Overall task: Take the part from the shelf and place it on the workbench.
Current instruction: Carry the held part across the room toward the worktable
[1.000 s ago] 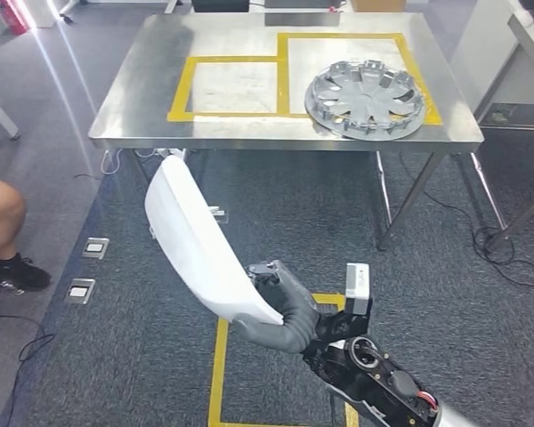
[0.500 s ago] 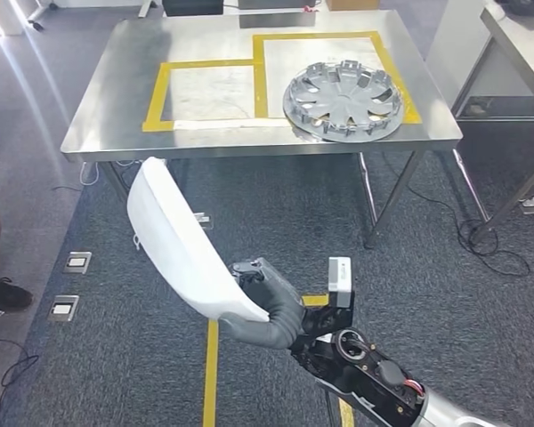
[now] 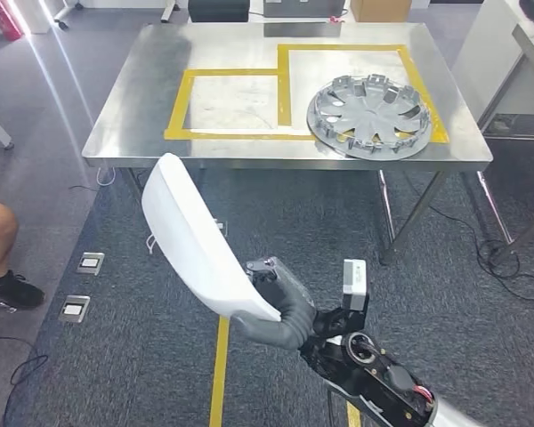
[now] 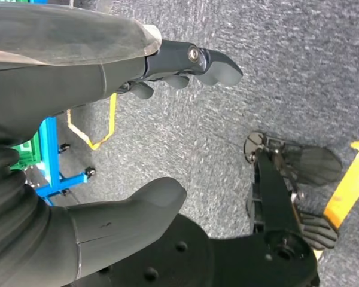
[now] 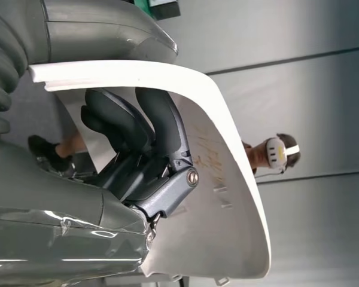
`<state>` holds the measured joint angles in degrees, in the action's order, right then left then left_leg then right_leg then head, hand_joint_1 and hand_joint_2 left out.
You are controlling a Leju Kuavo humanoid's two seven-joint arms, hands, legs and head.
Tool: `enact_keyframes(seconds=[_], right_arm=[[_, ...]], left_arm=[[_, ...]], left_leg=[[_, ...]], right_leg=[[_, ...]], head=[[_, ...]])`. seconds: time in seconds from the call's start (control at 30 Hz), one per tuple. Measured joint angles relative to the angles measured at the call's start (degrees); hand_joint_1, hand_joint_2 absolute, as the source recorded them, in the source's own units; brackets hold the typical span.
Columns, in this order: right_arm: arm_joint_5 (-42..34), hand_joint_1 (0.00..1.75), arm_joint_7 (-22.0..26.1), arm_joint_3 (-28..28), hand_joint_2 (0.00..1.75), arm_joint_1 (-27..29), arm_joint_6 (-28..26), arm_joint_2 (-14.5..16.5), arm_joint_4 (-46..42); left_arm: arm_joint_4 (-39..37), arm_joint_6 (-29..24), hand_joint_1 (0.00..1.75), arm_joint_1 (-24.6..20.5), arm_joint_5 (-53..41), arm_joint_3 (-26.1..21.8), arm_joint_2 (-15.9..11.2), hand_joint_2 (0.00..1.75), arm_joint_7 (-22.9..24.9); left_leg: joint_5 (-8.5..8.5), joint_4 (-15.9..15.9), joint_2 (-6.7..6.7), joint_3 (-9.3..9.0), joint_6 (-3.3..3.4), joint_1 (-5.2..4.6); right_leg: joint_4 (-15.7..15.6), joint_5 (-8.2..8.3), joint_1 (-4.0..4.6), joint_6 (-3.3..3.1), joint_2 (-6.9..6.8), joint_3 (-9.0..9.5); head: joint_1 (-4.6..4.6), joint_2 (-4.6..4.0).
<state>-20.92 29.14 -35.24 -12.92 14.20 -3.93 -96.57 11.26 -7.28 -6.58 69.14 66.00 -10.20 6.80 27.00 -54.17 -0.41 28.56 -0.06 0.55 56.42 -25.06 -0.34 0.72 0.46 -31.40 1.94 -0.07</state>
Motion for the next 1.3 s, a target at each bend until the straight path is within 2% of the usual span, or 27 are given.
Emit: enact_keyframes(seconds=[0.07, 0.13, 0.17, 0.23, 0.27, 0.3, 0.33, 0.4, 0.43, 0.47, 0.53, 0.6, 0.67, 0.73, 0.77, 0.8, 0.83, 0.9, 0.93, 0.97, 1.03, 1.1, 1.13, 1.17, 1.23, 1.27, 1.3], right_arm=[[0.0, 1.75, -0.2, -0.1, 1.75, -0.1, 0.0, 0.0, 0.0], [0.0, 1.75, -0.3, -0.1, 1.75, -0.3, -0.1, 0.0, 0.0], [-0.1, 1.75, -0.3, -0.1, 1.75, -0.5, -0.1, 0.0, 0.0], [-0.1, 1.75, -0.3, -0.2, 1.75, -0.7, -0.1, 0.0, 0.0], [-0.1, 1.75, -0.3, -0.2, 1.75, -0.7, -0.1, 0.0, 0.1], [-0.1, 1.75, -0.3, -0.2, 1.75, -0.7, -0.2, 0.0, 0.1], [-0.2, 1.75, -0.4, -0.3, 1.75, -0.7, -0.2, 0.0, 0.2], [-0.3, 1.75, -0.4, -0.3, 1.75, -0.8, -0.2, 0.0, 0.3], [-0.3, 1.75, -0.4, -0.3, 1.75, -0.8, -0.2, 0.0, 0.3], [-0.4, 1.75, -0.4, -0.4, 1.75, -0.9, -0.2, 0.0, 0.3], [-0.4, 1.75, -0.4, -0.5, 1.75, -1.0, -0.2, 0.0, 0.3], [-0.4, 1.75, -0.4, -0.7, 1.75, -1.1, -0.2, 0.0, 0.3], [-0.5, 1.75, -0.4, -0.8, 1.75, -1.2, -0.2, 0.0, 0.4], [-0.5, 1.75, -0.4, -0.9, 1.75, -1.2, -0.2, 0.0, 0.4], [-0.5, 1.75, -0.5, -0.9, 1.75, -1.1, -0.2, 0.0, 0.5], [-0.6, 1.75, -0.5, -1.0, 1.75, -1.1, -0.2, 0.0, 0.6], [-0.6, 1.75, -0.5, -1.0, 1.75, -1.1, -0.2, 0.0, 0.6], [-0.6, 1.75, -0.5, -1.2, 1.75, -1.1, -0.2, 0.0, 0.7], [-0.6, 1.75, -0.5, -1.2, 1.75, -1.1, -0.2, 0.0, 0.7], [-0.6, 1.75, -0.5, -1.3, 1.75, -1.2, -0.2, 0.0, 0.7], [-0.7, 1.75, -0.5, -1.4, 1.75, -1.2, -0.2, 0.1, 0.8], [-0.7, 1.75, -0.5, -1.4, 1.75, -1.2, -0.2, 0.1, 0.8], [-0.7, 1.75, -0.5, -1.4, 1.75, -1.3, -0.2, 0.1, 0.8], [-0.7, 1.75, -0.5, -1.5, 1.75, -1.3, -0.2, 0.1, 0.8], [-0.7, 1.75, -0.5, -1.4, 1.75, -1.3, -0.3, 0.1, 0.9], [-0.7, 1.75, -0.5, -1.4, 1.75, -1.2, -0.3, 0.1, 0.9], [-0.7, 1.75, -0.5, -1.4, 1.75, -1.1, -0.4, 0.1, 0.9]], left_arm=[[0.0, 0.0, 0.0, -0.1, 0.1, -0.1, 0.0, 1.75, 0.0], [0.0, 0.0, 0.0, -0.2, 0.2, -0.3, 0.1, 1.75, 0.0], [0.0, 0.0, 0.0, -0.2, 0.2, -0.3, 0.1, 1.75, 0.0], [0.0, 0.0, 0.0, -0.3, 0.3, -0.4, 0.1, 1.75, 0.0], [0.0, 0.0, 0.0, -0.2, 0.3, -0.4, 0.1, 1.75, 0.0], [0.0, 0.0, 0.0, -0.1, 0.4, -0.5, 0.1, 1.75, 0.0], [0.0, 0.0, 0.0, 0.1, 0.4, -0.5, 0.1, 1.75, 0.0], [0.0, 0.0, 0.0, 0.2, 0.5, -0.5, 0.0, 1.75, 0.0], [0.0, 0.0, 0.0, 0.1, 0.5, -0.5, 0.0, 1.75, 0.0], [0.0, 0.0, 0.0, 0.0, 0.5, -0.6, 0.0, 1.75, 0.0], [0.0, 0.0, 0.0, -0.1, 0.6, -0.7, 0.0, 1.75, 0.0], [0.0, 0.0, 0.0, 0.0, 0.6, -0.8, 0.1, 1.75, 0.1], [0.0, 0.0, 0.0, 0.1, 0.6, -0.9, 0.1, 1.75, 0.1], [0.0, 0.0, 0.0, 0.1, 0.6, -1.0, 0.1, 1.75, 0.1], [0.0, 0.0, 0.0, 0.2, 0.6, -1.0, 0.1, 1.75, 0.1], [0.0, 0.0, 0.0, 0.2, 0.6, -1.0, 0.1, 1.75, 0.1], [0.0, -0.1, 0.0, 0.2, 0.6, -1.0, 0.1, 1.75, 0.1], [0.0, -0.1, 0.0, 0.3, 0.6, -1.0, 0.1, 1.75, 0.1], [0.0, -0.1, 0.0, 0.3, 0.7, -1.1, 0.1, 1.75, 0.1], [0.0, -0.1, 0.0, 0.2, 0.7, -1.1, 0.1, 1.75, 0.1], [0.0, -0.1, 0.0, 0.1, 0.7, -1.1, 0.1, 1.75, 0.1], [0.0, 0.0, 0.0, 0.1, 0.7, -1.1, 0.1, 1.75, 0.2], [0.0, 0.0, 0.0, 0.1, 0.6, -1.1, 0.1, 1.75, 0.2], [0.0, 0.0, 0.0, 0.0, 0.6, -1.1, 0.1, 1.75, 0.2], [0.0, 0.1, 0.0, 0.0, 0.4, -1.1, 0.1, 1.75, 0.1], [0.0, 0.2, 0.0, 0.0, 0.3, -1.1, 0.1, 1.75, 0.1], [0.0, 0.2, 0.0, 0.1, 0.2, -1.1, 0.1, 1.75, 0.1]], left_leg=[[0.21, -0.1, 0.08, 0.06, -0.56, 0.06], [1.45, -2.4, 0.12, 1.0, -1.14, 0.12], [2.63, -5.3, 0.12, 2.53, -1.37, 0.18], [4.88, -13.0, 0.12, 7.4, -1.66, 0.25], [5.09, -15.7, 0.12, 9.51, -1.73, 0.3], [4.21, -16.4, 0.13, 10.7, -1.73, 0.33], [2.3, -14.8, 0.13, 10.71, -1.66, 0.34], [-2.49, -7.4, 0.16, 8.17, -1.28, 0.33], [-3.88, -4.0, 0.13, 6.83, -1.05, 0.21], [-4.48, -1.8, 0.11, 5.93, -0.8, 0.08], [-4.03, -0.7, 0.04, 5.46, -0.3, -0.21], [-3.81, -0.3, 0.1, 4.87, 0.31, 0.02], [-3.46, 0.1, 0.21, 3.89, 1.0, 0.26], [-2.97, 0.1, 0.22, 3.28, 1.48, 0.13], [-2.74, 0.0, 0.18, 3.06, 1.55, 0.08], [-2.46, 0.0, 0.15, 2.75, 1.56, 0.02], [-2.15, 0.0, 0.11, 2.33, 1.5, -0.01], [-1.43, 0.0, 0.06, 1.32, 1.26, -0.03], [-1.11, 0.0, 0.03, 0.99, 1.05, -0.11], [-0.9, -0.1, 0.03, 0.92, 0.82, -0.18], [-0.82, -0.1, 0.07, 1.11, 0.34, -0.31], [-0.5, -0.4, 0.12, 1.16, -0.24, -0.36], [0.23, -1.7, 0.13, 1.68, -0.55, -0.37], [1.46, -4.4, 0.13, 2.99, -0.84, -0.34], [4.46, -12.4, 0.14, 7.67, -1.25, -0.11], [5.25, -15.9, 0.15, 10.02, -1.39, -0.01], [4.94, -17.5, 0.15, 11.5, -1.46, 0.06]], right_leg=[[-0.6, -0.21, -0.07, -0.67, 0.16, 0.37], [-1.2, -0.25, -0.33, -1.22, 0.12, 0.99], [-1.4, -0.31, -0.42, -1.46, 0.02, 1.29], [-1.5, -0.6, -0.35, -1.86, -0.16, 1.49], [-1.5, -0.79, -0.31, -1.97, -0.17, 1.63], [-1.5, -1.03, -0.28, -2.02, -0.14, 1.87], [-1.5, -1.3, -0.27, -1.99, -0.09, 2.22], [-1.5, -1.94, -0.24, -1.74, 0.0, 3.03], [-1.5, -2.27, -0.14, -1.52, 0.05, 3.27], [-1.6, -2.54, -0.07, -1.26, 0.07, 3.41], [-1.8, -2.93, 0.03, -0.69, 0.11, 3.57], [-0.5, -3.61, 0.14, 0.1, -0.19, 3.59], [4.9, -6.15, 0.21, 0.73, -0.53, 1.57], [12.8, -9.54, 0.12, 0.87, -0.6, -2.62], [15.5, -10.25, 0.11, 0.88, -0.59, -4.43], [16.3, -9.7, 0.11, 0.85, -0.59, -5.41], [14.9, -7.94, 0.11, 0.76, -0.59, -5.32], [7.4, -2.63, 0.14, 0.34, -0.58, -2.78], [3.9, -0.84, 0.27, 0.07, -0.56, -1.39], [1.2, -0.1, 0.36, -0.25, -0.54, -0.25], [-0.6, -0.46, 0.53, -0.77, -0.39, 0.62], [-1.4, -0.54, 0.23, -1.22, -0.22, 1.16], [-1.7, -0.53, 0.06, -1.46, -0.2, 1.47], [-2.0, -0.56, -0.11, -1.7, -0.25, 1.8], [-2.1, -0.82, -0.16, -2.11, -0.4, 2.04], [-2.1, -1.0, -0.16, -2.21, -0.43, 2.15], [-2.1, -1.22, -0.17, -2.25, -0.41, 2.34]], head=[[-0.1, 0.0], [-0.57, 0.0], [-0.93, 0.0], [-1.67, 0.0], [-1.87, 0.0], [-2.0, 0.0], [-2.13, 0.0], [-2.43, 0.0], [-2.6, 0.0], [-2.67, 0.0], [-2.68, 0.0], [-2.45, 0.0], [-1.82, 0.0], [-1.18, 0.0], [-0.97, 0.0], [-0.78, 0.0], [-0.59, 0.0], [-0.14, 0.0], [-0.03, 0.0], [0.14, 0.0], [0.17, 0.0], [0.07, 0.0], [-0.16, 0.0], [-0.49, 0.0], [-1.29, 0.0], [-1.57, 0.0], [-1.8, 0.0]])
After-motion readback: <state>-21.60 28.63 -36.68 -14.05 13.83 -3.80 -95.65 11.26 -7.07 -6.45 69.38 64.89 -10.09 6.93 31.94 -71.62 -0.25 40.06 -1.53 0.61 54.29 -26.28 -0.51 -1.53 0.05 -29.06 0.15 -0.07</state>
